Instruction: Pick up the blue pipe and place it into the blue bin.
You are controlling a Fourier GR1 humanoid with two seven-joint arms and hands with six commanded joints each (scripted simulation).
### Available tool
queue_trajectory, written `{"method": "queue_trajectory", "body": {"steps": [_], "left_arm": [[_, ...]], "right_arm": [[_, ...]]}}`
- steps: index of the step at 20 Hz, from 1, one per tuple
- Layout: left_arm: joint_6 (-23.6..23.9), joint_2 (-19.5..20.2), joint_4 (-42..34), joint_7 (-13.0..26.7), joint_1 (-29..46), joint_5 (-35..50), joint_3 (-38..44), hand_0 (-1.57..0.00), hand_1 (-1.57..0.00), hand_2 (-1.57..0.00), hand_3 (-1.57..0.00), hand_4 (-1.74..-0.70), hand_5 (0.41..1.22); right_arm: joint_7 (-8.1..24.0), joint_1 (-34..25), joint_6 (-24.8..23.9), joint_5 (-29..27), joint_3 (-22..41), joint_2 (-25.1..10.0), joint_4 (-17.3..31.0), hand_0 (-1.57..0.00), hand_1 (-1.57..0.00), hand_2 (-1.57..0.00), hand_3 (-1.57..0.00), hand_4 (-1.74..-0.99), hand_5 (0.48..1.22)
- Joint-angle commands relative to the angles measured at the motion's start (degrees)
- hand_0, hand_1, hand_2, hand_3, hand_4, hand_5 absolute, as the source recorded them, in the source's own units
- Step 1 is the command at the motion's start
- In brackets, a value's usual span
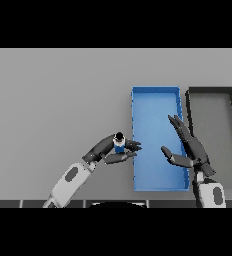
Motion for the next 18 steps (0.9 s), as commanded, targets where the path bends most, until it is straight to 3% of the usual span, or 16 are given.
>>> {"method": "queue_trajectory", "body": {"steps": [1,4,7,12,18], "left_arm": [[-0.1,0.4,-0.4,0.3,0.0,0.1,0.5,-1.57,-1.57,-1.57,-1.57,-1.47,1.221],[-0.6,0.5,-1.7,0.7,0.4,-0.1,0.7,-1.57,-1.57,-1.57,-1.57,-1.47,1.221],[-0.8,-0.2,-0.9,1.6,-0.3,-0.8,1.3,-1.57,-1.57,-1.57,-1.57,-1.47,1.221],[-2.1,-0.3,-0.1,0.6,-0.8,-1.0,2.7,-1.57,-1.57,-1.57,-1.57,-1.47,1.221],[-4.7,-1.0,0.9,0.2,-0.8,0.0,3.8,-1.57,-1.57,-1.57,-1.57,-1.47,1.221]], "right_arm": [[2.6,-1.9,1.7,-3.1,0.2,-1.7,-1.3,0.0,-0.02,-0.12,0.0,-1.228,0.588],[10.0,-9.0,3.9,-8.4,2.7,-4.8,-3.7,0.0,-0.01,-0.1,0.0,-1.255,0.56],[14.6,-15.3,5.3,-7.3,6.5,-6.2,-4.6,0.0,0.0,-0.08,0.0,-1.281,0.558],[18.1,-23.4,7.5,-8.6,11.4,-4.3,-2.6,0.0,0.0,-0.04,0.0,-1.3,0.56],[20.8,-30.6,10.2,-8.7,14.9,-2.0,1.2,0.0,-0.01,-0.06,0.0,-1.232,0.545]]}}
